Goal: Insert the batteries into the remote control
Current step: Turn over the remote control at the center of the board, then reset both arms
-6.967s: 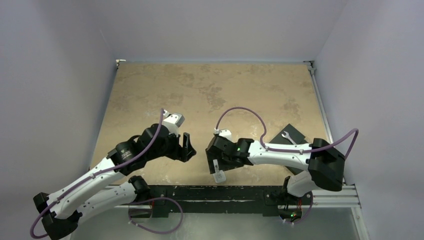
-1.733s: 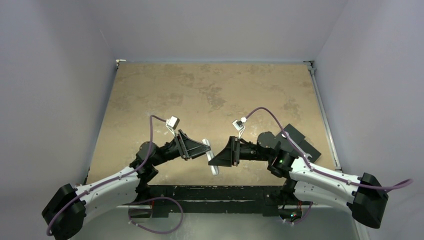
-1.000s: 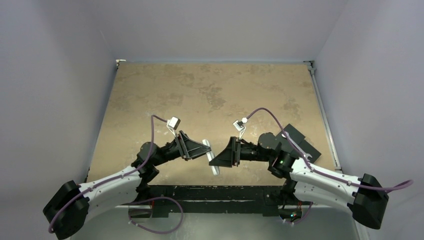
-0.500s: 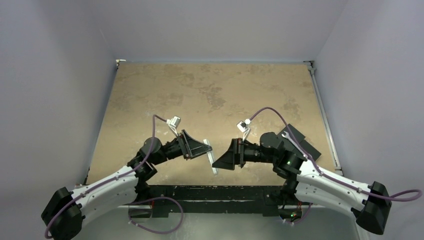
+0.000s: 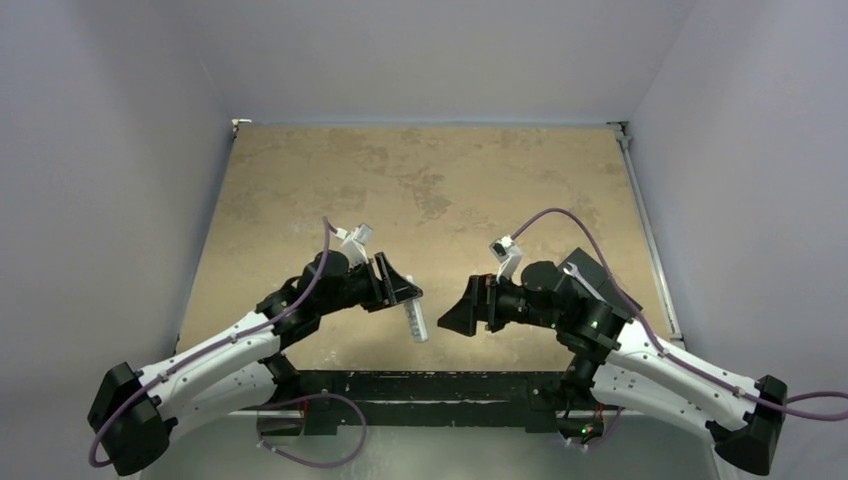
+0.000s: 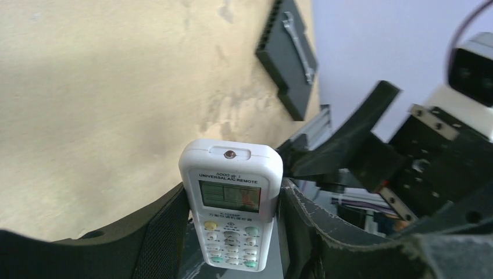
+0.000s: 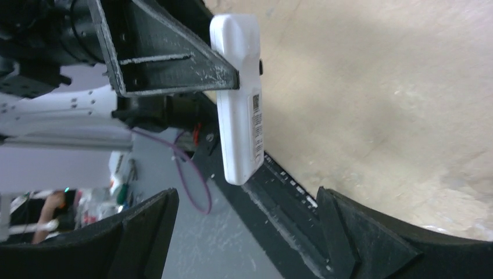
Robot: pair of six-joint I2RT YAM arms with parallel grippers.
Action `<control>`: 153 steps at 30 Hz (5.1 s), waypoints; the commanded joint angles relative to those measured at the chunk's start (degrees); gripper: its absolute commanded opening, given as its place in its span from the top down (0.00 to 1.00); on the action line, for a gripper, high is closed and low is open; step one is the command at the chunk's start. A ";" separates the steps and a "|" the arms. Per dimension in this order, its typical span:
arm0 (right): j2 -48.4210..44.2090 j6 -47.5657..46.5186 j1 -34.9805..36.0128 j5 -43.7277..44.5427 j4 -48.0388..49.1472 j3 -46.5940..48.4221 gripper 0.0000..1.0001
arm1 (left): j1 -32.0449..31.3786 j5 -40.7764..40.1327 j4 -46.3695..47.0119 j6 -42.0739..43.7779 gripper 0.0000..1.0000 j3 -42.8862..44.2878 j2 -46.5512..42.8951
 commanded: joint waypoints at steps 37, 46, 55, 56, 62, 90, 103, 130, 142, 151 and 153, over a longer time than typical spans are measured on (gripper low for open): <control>-5.70 -5.32 -0.30 14.53 -16.29 1.90 0.01 | -3.24 -18.97 -26.07 16.82 1.00 32.62 47.65; -6.34 -5.49 -0.30 13.40 -15.34 1.25 0.01 | -3.35 -22.74 -28.33 14.44 1.00 35.90 52.47; -4.19 -6.94 -0.30 12.47 -13.11 1.04 0.01 | -3.34 -24.96 -31.30 12.31 0.91 38.65 54.88; -4.13 -7.10 -0.30 12.47 -13.02 1.08 0.01 | -3.37 -24.98 -31.48 12.25 0.90 38.92 55.05; -4.11 -7.84 -0.30 12.47 -13.46 1.72 0.01 | -3.32 -24.76 -32.10 11.89 0.75 39.78 55.54; -6.40 -5.93 -0.30 16.78 -22.58 7.50 0.01 | -3.34 -23.22 -34.41 16.82 0.02 43.89 47.81; -4.89 -5.94 -0.30 21.37 -28.39 13.04 0.01 | -3.28 -22.09 -33.03 23.17 0.02 44.95 34.74; -10.07 -4.29 -0.30 33.07 -31.54 15.72 0.01 | -3.23 -29.14 -35.83 33.27 0.01 32.55 1.46; -13.28 -3.62 -0.30 33.62 -30.93 13.99 0.01 | -3.15 -27.68 -37.07 31.12 0.01 25.43 -9.78; -15.22 -2.72 -0.30 34.21 -30.98 12.83 0.01 | -3.19 -29.45 -36.95 30.32 0.01 20.79 -13.96; -14.99 -4.37 -0.30 32.56 -29.82 12.55 0.01 | -3.17 -29.80 -37.27 30.34 0.01 20.73 -14.38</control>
